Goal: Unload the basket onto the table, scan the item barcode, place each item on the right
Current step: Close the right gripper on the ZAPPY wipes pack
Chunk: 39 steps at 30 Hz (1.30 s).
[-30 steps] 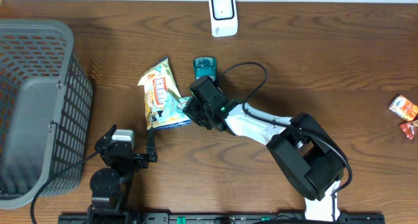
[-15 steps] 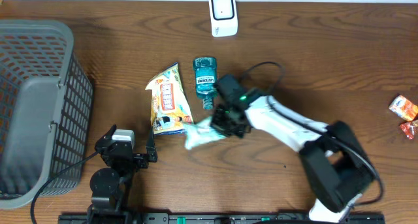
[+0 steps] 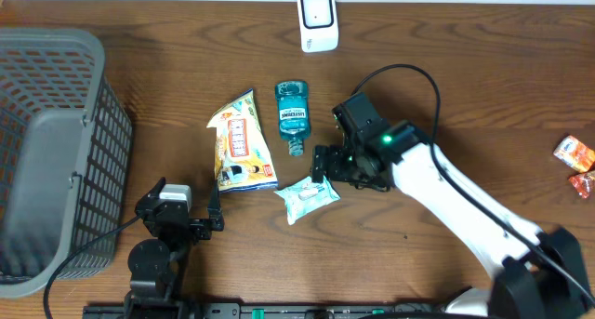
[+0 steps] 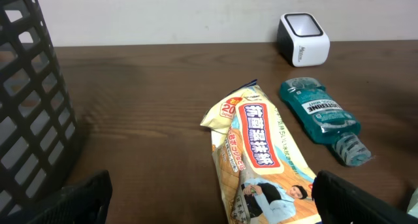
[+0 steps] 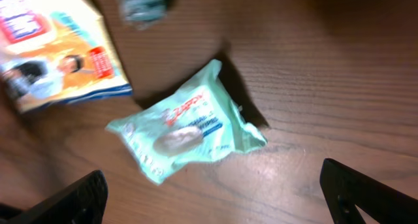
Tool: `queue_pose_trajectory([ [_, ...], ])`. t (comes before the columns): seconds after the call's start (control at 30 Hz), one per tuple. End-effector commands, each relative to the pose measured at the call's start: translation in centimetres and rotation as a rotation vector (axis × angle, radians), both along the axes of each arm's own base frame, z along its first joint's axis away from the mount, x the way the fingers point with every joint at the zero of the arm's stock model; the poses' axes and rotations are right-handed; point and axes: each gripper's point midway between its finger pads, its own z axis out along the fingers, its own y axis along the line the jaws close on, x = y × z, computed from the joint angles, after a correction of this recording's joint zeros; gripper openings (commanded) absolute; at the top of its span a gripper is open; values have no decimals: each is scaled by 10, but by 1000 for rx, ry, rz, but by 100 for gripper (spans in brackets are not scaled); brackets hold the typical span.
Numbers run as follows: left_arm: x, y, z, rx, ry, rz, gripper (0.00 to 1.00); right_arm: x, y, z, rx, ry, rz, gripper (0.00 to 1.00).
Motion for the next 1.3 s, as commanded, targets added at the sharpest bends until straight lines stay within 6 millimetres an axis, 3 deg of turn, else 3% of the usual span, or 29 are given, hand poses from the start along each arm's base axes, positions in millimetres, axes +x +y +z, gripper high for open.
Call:
queue_pose_trajectory([
  [0.0,-2,-1,-13,-4,40,-4,98,-5,2,0,-131,-113,98,99],
  [0.1,-2,-1,-13,-4,40,-4,98,-5,12,-16,-277,-211,156,99],
  [0.2,-2,-1,-13,-4,40,-4,98,-14,34,-35,-346,-261,255,98],
  [0.37,-2,-1,-13,-4,40,-4,98,-28,57,-59,-376,-272,330,84],
  [0.5,-2,-1,-13,-4,40,-4,98,-19,57,-60,-495,-390,334,82],
  [0.7,-2,-1,-13,-4,40,-4,98,-15,53,-85,-594,-408,351,56],
  [0.8,-2,-1,-13,-4,40,-4,98,-15,54,-84,-593,-411,358,37],
  [0.83,-2,-1,-13,-4,40,-4,98,-15,55,-84,-592,-413,358,23],
  [0.93,-2,-1,-13,-4,40,-4,98,-14,55,-83,-592,-413,360,1],
  [1.13,-2,-1,-13,-4,40,-4,98,-20,63,-72,-505,-288,454,1],
  [1.27,-2,-1,-13,-4,40,-4,98,-20,69,-25,-345,-211,506,1],
])
